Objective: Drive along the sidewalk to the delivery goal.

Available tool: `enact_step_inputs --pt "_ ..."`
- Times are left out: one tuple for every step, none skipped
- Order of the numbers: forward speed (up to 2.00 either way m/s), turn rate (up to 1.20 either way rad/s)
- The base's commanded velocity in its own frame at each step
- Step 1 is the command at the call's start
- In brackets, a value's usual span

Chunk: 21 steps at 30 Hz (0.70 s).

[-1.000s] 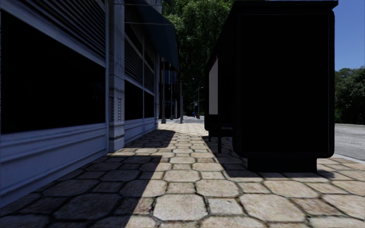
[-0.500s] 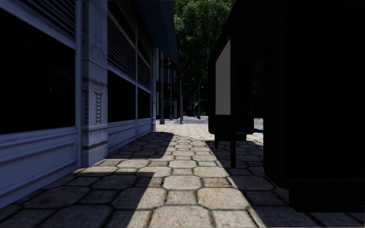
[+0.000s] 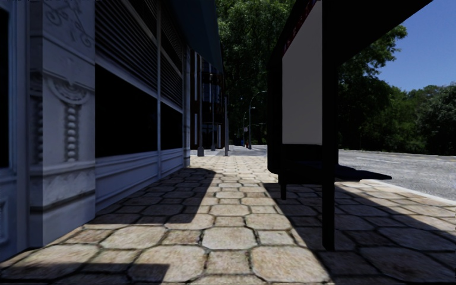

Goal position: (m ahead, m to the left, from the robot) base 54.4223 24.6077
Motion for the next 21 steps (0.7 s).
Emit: enact_step_inputs --pt "2.00 0.00" --pt "2.00 0.00" --pt "2.00 0.00" --pt "2.00 0.00" --pt "2.00 0.00" --pt "2.00 0.00" --pt "2.00 0.00" --pt "2.00 0.00" --pt "2.00 0.00" --pt "2.00 0.00" --pt "2.00 0.00" --pt "2.00 0.00" --pt "2.00 0.00" --pt "2.00 0.00" --pt "2.00 0.00" --pt "2.00 0.00" --pt "2.00 0.00" --pt "2.00 0.00" --pt "2.00 0.00" --pt "2.00 0.00" --pt "2.00 0.00"
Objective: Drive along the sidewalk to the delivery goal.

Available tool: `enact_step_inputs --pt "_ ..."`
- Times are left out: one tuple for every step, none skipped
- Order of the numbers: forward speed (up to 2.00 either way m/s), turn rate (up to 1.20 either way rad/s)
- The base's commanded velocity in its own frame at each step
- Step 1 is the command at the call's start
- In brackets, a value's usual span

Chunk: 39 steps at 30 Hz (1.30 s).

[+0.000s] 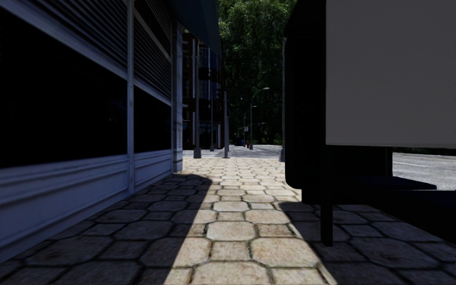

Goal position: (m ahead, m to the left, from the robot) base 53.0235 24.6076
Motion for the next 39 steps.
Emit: enact_step_inputs --pt "2.00 0.00" --pt "2.00 0.00" --pt "2.00 0.00" --pt "2.00 0.00" --pt "2.00 0.00" --pt "2.00 0.00" --pt "2.00 0.00" --pt "2.00 0.00" --pt "2.00 0.00" --pt "2.00 0.00" --pt "2.00 0.00" --pt "2.00 0.00" --pt "2.00 0.00" --pt "2.00 0.00" --pt "2.00 0.00" --pt "2.00 0.00" --pt "2.00 0.00" --pt "2.00 0.00" --pt "2.00 0.00" --pt "2.00 0.00" --pt "2.00 0.00" --pt "2.00 0.00" --pt "2.00 0.00" --pt "2.00 0.00" --pt "2.00 0.00" --pt "2.00 0.00" --pt "2.00 0.00" --pt "2.00 0.00" --pt "2.00 0.00" --pt "2.00 0.00" --pt "2.00 0.00" --pt "2.00 0.00" --pt "2.00 0.00" --pt "2.00 0.00" --pt "2.00 0.00" --pt "2.00 0.00" --pt "2.00 0.00" --pt "2.00 0.00" --pt "2.00 0.00"
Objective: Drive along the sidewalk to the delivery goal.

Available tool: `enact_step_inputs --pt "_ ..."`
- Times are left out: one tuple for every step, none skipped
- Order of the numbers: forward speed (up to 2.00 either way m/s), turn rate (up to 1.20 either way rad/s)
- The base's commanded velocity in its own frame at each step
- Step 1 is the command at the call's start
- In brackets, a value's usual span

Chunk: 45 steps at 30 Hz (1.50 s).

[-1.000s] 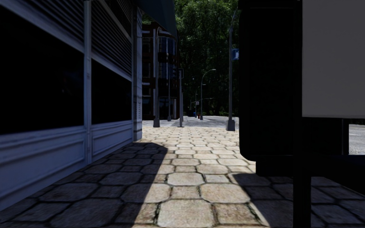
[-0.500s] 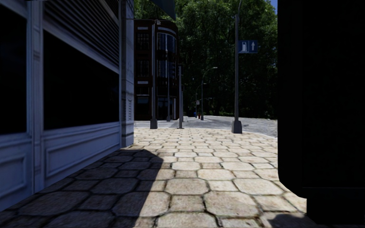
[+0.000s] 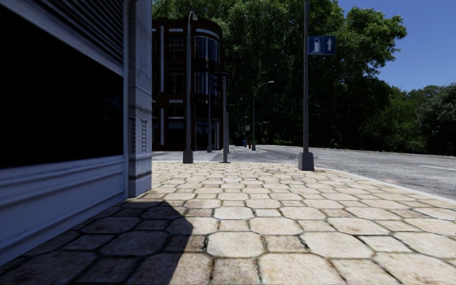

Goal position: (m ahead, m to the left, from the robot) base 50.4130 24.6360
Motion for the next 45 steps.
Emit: enact_step_inputs --pt "2.00 0.00" --pt "2.00 0.00" --pt "2.00 0.00" --pt "2.00 0.00" --pt "2.00 0.00" --pt "2.00 0.00" --pt "2.00 0.00" --pt "2.00 0.00" --pt "2.00 0.00" --pt "2.00 0.00" --pt "2.00 0.00" --pt "2.00 0.00" --pt "2.00 0.00" --pt "2.00 0.00" --pt "2.00 0.08" --pt "2.00 0.15" --pt "2.00 0.24" --pt "2.00 0.24" --pt "2.00 0.30" --pt "2.00 0.32" --pt "2.00 0.33" --pt "2.00 0.33" --pt "2.00 0.33" --pt "2.00 0.33" --pt "2.00 0.33" --pt "2.00 0.33" --pt "2.00 0.33" --pt "2.00 0.34" --pt "2.00 0.34" --pt "2.00 0.34" --pt "2.00 0.34" --pt "2.00 0.34" --pt "2.00 0.34" --pt "2.00 0.34" --pt "2.00 0.33" --pt "2.00 0.33" --pt "2.00 0.33" --pt "2.00 0.32" --pt "2.00 0.32" --pt "2.00 0.32" --pt "2.00 0.32" --pt "2.00 0.32" --pt "2.00 0.32" --pt "2.00 0.32" --pt "2.00 0.32"
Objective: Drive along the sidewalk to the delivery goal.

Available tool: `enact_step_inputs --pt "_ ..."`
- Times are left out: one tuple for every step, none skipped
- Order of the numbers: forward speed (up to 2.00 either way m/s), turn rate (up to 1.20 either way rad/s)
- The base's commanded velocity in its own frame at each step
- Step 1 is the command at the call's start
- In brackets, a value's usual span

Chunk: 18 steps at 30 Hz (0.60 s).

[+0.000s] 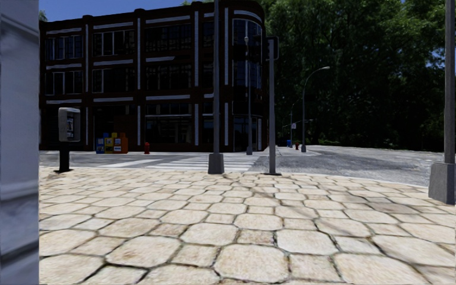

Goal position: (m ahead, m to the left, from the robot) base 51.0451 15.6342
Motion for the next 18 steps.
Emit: enact_step_inputs --pt "2.00 0.32" --pt "2.00 0.32" --pt "2.00 0.32" --pt "2.00 0.32" --pt "2.00 0.32" --pt "2.00 0.32" --pt "2.00 0.32" --pt "2.00 0.32" --pt "2.00 0.32" --pt "2.00 0.33" --pt "2.00 0.33" --pt "2.00 0.33" --pt "2.00 0.33" --pt "2.00 0.34" --pt "2.00 0.34" --pt "2.00 0.34" --pt "2.00 0.34" --pt "2.00 0.34"
